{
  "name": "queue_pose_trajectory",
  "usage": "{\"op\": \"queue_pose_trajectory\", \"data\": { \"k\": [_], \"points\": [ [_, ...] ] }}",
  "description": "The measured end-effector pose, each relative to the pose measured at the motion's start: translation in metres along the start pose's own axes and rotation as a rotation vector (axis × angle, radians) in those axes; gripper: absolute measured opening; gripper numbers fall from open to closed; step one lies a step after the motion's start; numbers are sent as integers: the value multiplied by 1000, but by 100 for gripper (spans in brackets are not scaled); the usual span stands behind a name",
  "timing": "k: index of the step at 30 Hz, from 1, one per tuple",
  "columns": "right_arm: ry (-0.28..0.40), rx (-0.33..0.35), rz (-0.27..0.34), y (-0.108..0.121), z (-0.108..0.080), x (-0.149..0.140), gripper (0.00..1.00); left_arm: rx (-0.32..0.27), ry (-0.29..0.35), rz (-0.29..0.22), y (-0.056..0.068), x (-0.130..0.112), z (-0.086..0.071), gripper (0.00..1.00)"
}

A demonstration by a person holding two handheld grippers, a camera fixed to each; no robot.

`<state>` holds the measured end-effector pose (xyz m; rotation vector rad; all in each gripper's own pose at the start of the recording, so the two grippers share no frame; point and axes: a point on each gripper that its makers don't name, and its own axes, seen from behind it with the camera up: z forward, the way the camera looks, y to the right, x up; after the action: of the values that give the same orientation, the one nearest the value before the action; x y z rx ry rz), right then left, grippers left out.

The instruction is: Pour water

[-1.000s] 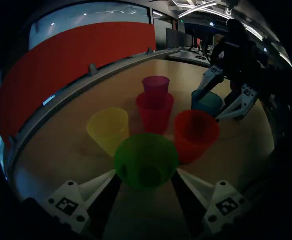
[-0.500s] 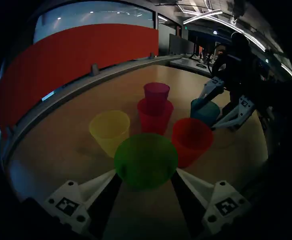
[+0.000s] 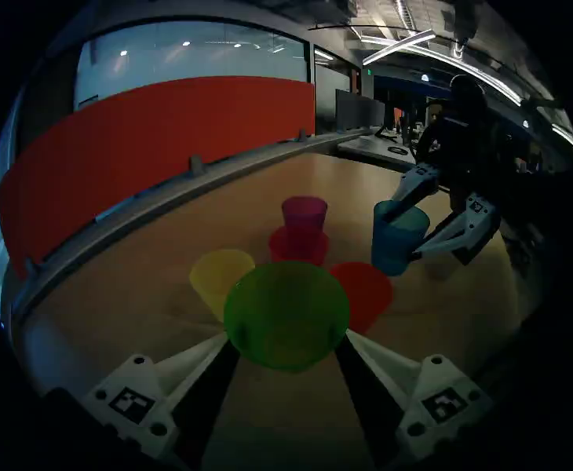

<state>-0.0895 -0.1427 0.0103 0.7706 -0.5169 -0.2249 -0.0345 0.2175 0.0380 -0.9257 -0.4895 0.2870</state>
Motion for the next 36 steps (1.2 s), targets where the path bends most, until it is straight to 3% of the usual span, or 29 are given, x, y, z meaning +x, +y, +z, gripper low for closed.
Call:
{"op": "queue_pose_trajectory", "data": {
  "k": [17, 28, 36],
  "points": [
    [112, -31, -26, -9, -43, 57, 87, 46, 154, -19, 13, 56, -50, 81],
    [170, -28, -16, -19, -57, 76, 87, 65, 213, -9, 18, 72, -76, 82],
    [195, -38, -30, -20, -62, 86, 87, 77, 244, -8, 17, 78, -86, 82]
  ]
}}
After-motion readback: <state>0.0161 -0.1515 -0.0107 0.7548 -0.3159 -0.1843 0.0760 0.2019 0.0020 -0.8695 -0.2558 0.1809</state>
